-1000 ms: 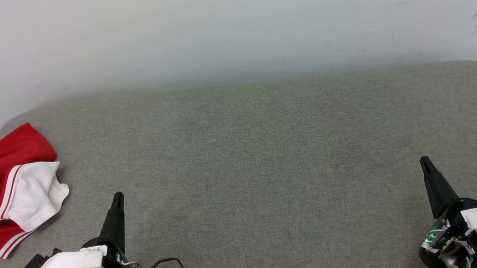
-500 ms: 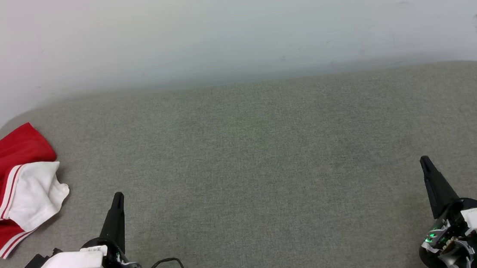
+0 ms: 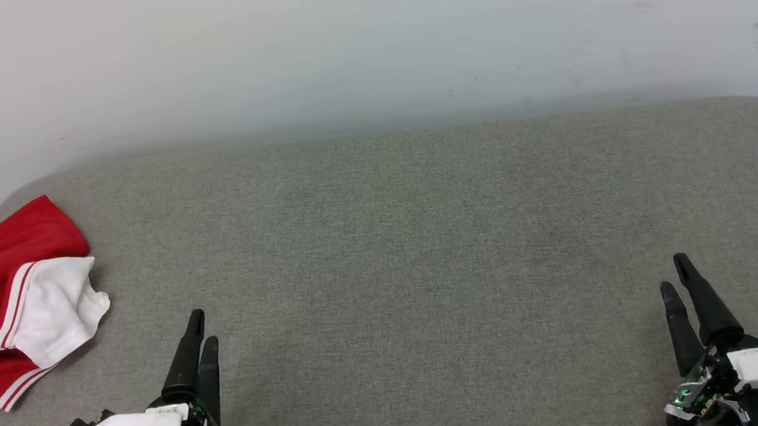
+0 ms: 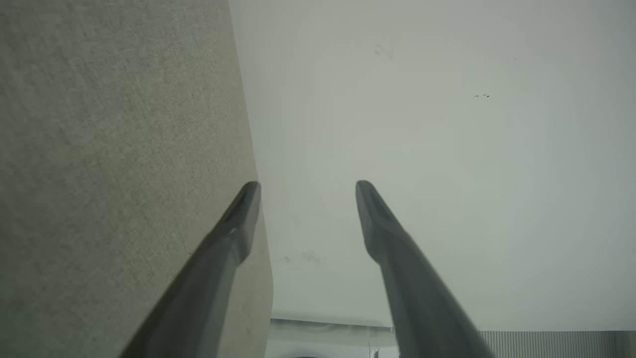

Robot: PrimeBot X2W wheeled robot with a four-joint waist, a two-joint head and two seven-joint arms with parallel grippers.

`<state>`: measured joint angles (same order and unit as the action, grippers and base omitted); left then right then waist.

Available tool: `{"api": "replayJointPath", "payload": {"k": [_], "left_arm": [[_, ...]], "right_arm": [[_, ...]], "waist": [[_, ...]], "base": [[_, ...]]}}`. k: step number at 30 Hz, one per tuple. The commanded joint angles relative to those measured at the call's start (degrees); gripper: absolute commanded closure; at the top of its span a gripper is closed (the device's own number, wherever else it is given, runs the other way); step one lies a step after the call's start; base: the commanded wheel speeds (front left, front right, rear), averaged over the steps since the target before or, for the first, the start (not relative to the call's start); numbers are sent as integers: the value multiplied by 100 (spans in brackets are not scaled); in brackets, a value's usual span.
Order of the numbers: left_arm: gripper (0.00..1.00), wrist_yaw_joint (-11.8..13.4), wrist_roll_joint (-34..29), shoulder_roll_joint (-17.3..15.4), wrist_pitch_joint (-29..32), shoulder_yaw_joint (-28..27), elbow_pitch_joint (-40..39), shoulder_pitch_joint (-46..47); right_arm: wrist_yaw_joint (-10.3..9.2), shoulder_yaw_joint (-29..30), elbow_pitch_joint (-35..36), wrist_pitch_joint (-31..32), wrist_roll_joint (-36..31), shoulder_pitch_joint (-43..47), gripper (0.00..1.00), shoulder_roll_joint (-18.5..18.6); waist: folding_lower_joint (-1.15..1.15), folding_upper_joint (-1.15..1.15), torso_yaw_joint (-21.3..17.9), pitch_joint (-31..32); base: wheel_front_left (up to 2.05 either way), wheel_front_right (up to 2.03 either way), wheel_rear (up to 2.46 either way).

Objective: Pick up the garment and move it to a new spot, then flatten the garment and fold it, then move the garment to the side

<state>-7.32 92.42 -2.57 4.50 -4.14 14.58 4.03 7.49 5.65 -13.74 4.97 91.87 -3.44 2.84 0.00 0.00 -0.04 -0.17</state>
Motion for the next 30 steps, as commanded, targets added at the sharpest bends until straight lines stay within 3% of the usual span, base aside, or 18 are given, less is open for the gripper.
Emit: {"api": "replayJointPath", "payload": {"k": [1,10,21,30], "left_arm": [[0,-3,19,-19,-74,56,-179,153],[0,-5,-260,-40,-325,193,-442,136],[0,-8,-2023,-26,-584,102,-697,58],[0,-10,-3067,-27,-776,181,-855,-20]], "right_arm": [[0,-37,188,-65,-53,-41,0,17],[0,-187,420,-335,-370,36,0,109],[0,-189,655,-632,-1700,97,0,109],[0,-202,885,-823,-2970,167,0,36]], "waist": [[0,0,0,1],[0,0,-1,8],[0,0,-7,21],[0,0,-2,40]], "base": [[0,0,0],[0,0,0],[0,0,0],[0,0,0]]}}
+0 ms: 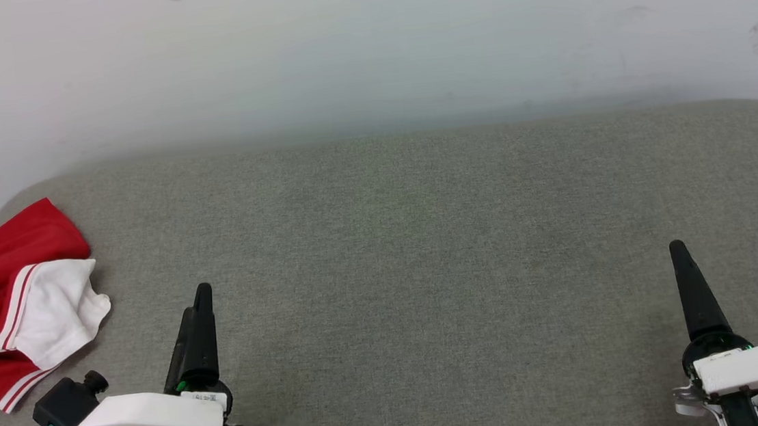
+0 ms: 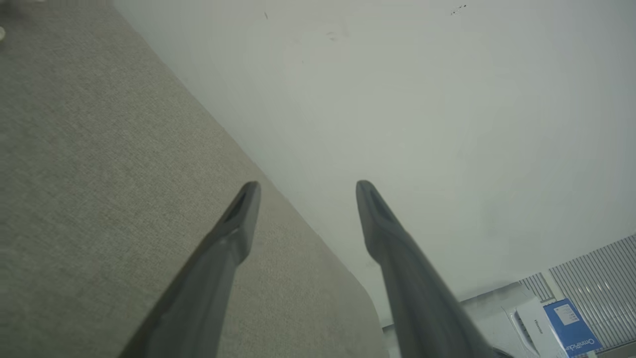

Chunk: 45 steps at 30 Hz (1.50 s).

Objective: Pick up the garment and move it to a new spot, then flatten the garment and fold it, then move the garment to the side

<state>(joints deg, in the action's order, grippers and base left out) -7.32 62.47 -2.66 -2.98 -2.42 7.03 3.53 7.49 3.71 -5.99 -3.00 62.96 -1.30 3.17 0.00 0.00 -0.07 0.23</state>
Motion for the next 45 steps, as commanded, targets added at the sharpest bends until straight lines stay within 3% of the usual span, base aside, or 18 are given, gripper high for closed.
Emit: {"api": "replayJointPath", "payload": {"k": [1,19,45], "left_arm": [[0,-10,-221,-17,-47,25,-102,22],[0,145,-2781,-154,-378,348,-129,-105],[0,677,-4389,-608,-765,800,27,-110]], "right_arm": [[0,-21,125,-47,-216,-40,0,2],[0,-115,403,-52,-2455,160,0,49],[0,-2,837,23,-4701,306,0,-5]], "waist": [[0,0,1,1],[0,0,12,58],[0,0,44,96]], "base": [[0,0,0],[0,0,0],[0,0,0]]}}
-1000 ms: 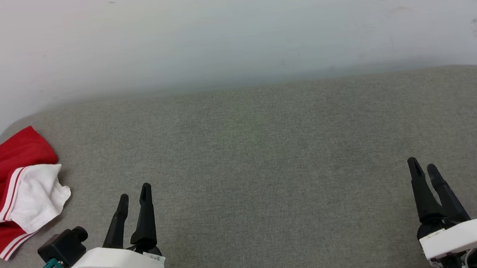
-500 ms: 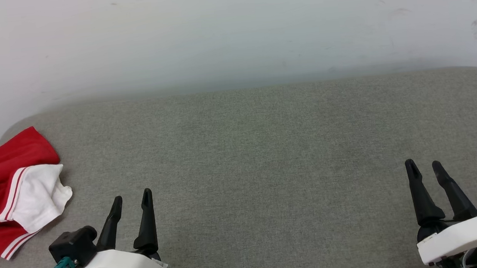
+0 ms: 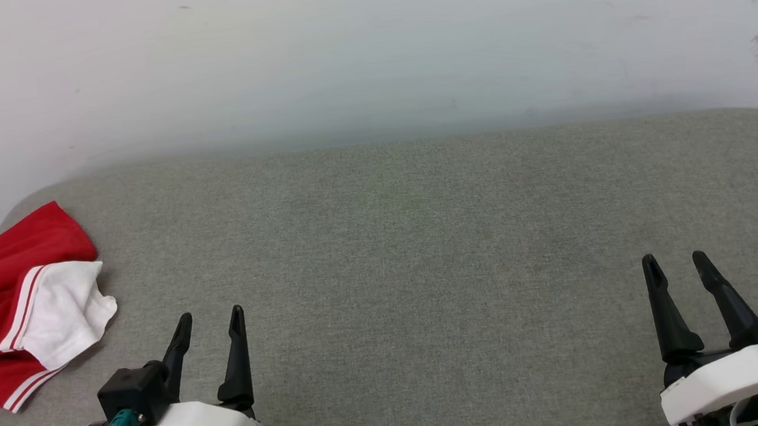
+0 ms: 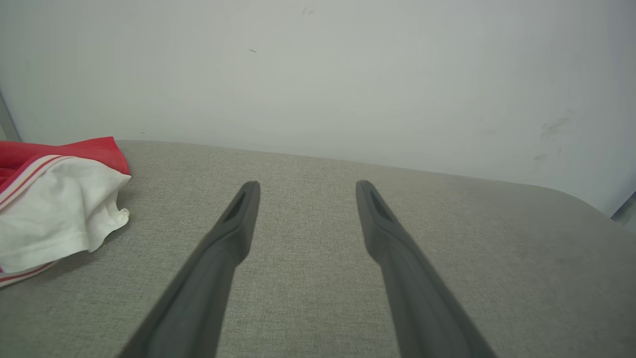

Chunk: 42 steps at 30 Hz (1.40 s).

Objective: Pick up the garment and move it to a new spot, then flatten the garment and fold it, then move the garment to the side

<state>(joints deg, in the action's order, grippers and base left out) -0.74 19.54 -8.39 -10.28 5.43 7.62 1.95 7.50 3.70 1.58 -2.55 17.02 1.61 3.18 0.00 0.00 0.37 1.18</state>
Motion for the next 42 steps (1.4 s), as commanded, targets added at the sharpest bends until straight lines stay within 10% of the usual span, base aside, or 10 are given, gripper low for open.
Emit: {"api": "replayJointPath", "payload": {"k": [1,27,42], "left_arm": [[0,21,-134,-41,-51,26,-26,53],[0,-220,-826,198,-350,-119,110,79],[0,-429,-1198,336,-500,-626,223,188]], "right_arm": [[-2,1,90,-20,-159,20,0,-9],[-2,-11,225,-107,-899,127,0,-34],[-3,-189,246,-212,-1346,111,0,-33]], "waist": [[0,0,1,4],[0,0,180,27],[0,0,1547,-52]], "base": [[0,0,0],[0,0,0],[0,0,0]]}}
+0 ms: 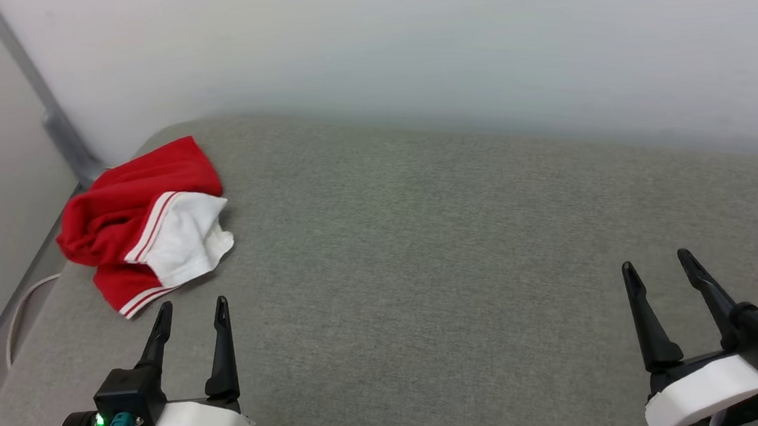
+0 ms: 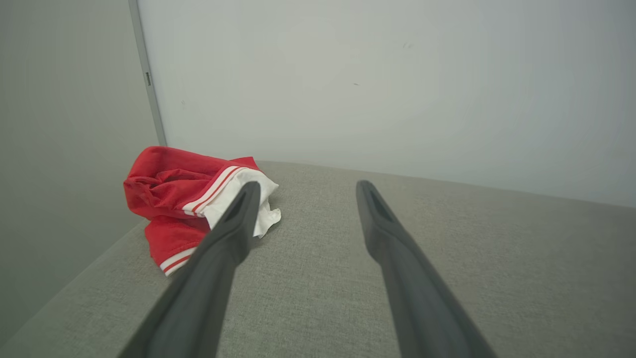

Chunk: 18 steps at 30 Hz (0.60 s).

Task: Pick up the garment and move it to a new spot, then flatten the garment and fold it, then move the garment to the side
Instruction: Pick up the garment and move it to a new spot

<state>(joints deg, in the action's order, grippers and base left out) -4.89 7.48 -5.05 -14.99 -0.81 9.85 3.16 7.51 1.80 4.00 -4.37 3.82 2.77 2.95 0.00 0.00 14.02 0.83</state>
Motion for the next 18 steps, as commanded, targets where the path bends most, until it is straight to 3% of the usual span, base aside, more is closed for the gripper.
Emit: {"api": "replayJointPath", "payload": {"k": [1,10,18], "left_arm": [[0,-23,19,13,-29,-28,6,72],[0,-106,11,82,-23,-290,97,57],[0,-143,-17,115,-23,-427,68,-23]], "right_arm": [[-4,-9,-6,-32,-29,-17,0,-9],[-4,-259,-43,-11,-154,-121,0,-8],[-4,-268,-75,-67,-61,-176,0,-8]], "waist": [[0,0,270,-19],[0,0,994,-41],[0,0,1325,-53]], "base": [[0,0,0],[0,0,0],[0,0,0]]}}
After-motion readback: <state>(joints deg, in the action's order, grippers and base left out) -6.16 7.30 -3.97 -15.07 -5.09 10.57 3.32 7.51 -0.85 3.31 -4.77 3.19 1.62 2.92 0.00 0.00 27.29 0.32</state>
